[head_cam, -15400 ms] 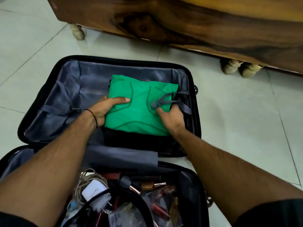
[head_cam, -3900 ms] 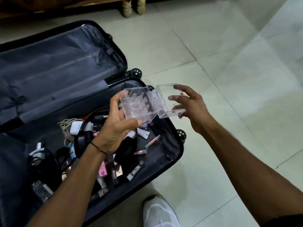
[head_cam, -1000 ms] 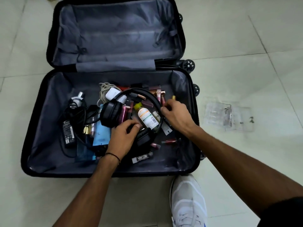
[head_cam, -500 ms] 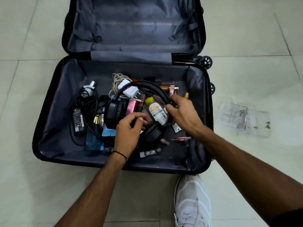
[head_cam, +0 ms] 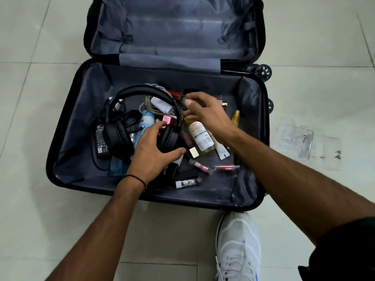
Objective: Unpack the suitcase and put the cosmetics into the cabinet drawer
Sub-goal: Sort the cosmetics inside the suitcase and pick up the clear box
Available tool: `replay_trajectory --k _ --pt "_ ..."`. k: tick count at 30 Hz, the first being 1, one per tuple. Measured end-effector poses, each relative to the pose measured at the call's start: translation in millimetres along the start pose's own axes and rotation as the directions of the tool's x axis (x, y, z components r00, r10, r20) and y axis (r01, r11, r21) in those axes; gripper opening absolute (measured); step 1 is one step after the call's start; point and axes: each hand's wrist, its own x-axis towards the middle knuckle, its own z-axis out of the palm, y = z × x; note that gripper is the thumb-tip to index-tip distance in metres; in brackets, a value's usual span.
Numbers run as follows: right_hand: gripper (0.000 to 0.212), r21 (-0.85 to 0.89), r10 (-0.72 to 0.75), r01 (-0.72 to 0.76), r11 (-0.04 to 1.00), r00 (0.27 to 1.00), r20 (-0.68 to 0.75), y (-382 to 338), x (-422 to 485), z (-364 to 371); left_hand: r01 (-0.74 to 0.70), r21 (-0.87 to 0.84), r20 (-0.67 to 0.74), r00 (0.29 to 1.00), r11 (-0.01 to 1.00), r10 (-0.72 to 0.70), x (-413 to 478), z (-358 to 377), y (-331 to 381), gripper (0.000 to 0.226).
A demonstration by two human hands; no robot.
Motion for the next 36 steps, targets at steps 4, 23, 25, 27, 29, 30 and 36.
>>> replay_trajectory --k 4,23,25,27,29,30,36 --pt "0.013 -0.288 0.005 -0.057 0.956 0.984 -0.179 17.9 -35.9 -11.6 -0.011 0.023 -0.05 0.999 1.0 0.012 2.3 7.4 -1.6 0.075" --pt "0.032 -0.882 -0.056 0.134 0.452 0.991 0.121 68.8 -110.5 -9.7 -0.1 0.187 -0.298 0.942 0.977 0.153 -7.3 44.4 32.7 0.048" --pt "0.023 -0.699 -0.074 -0.026 0.714 0.991 -0.112 57.7 -117.0 -18.3 -0.164 0.183 -0.331 0.918 0.969 0.218 -8.3 45.5 40.4 0.042" --pt "0.018 -0.414 -0.005 -0.14 0.899 0.944 -0.33 42.9 -123.2 -28.6 -0.229 0.192 -0.348 0.893 0.954 0.285 -9.8 48.2 48.7 0.036" --pt "0.014 -0.196 0.01 -0.115 0.974 0.884 -0.468 29.4 -130.2 -38.1 -0.298 0.215 -0.323 0.877 0.93 0.356 -11.8 54.7 57.0 0.03" --pt "0.013 -0.139 -0.011 -0.072 0.988 0.855 -0.518 24.3 -132.9 -42.0 -0.344 0.226 -0.287 0.87 0.911 0.4 -13.4 59.7 60.6 0.027" --pt "0.012 0.136 0.067 0.034 0.99 0.736 -0.674 16.5 -136.9 -63.7 -0.475 0.263 0.271 0.872 0.84 0.408 -29.2 114.7 61.5 0.025"
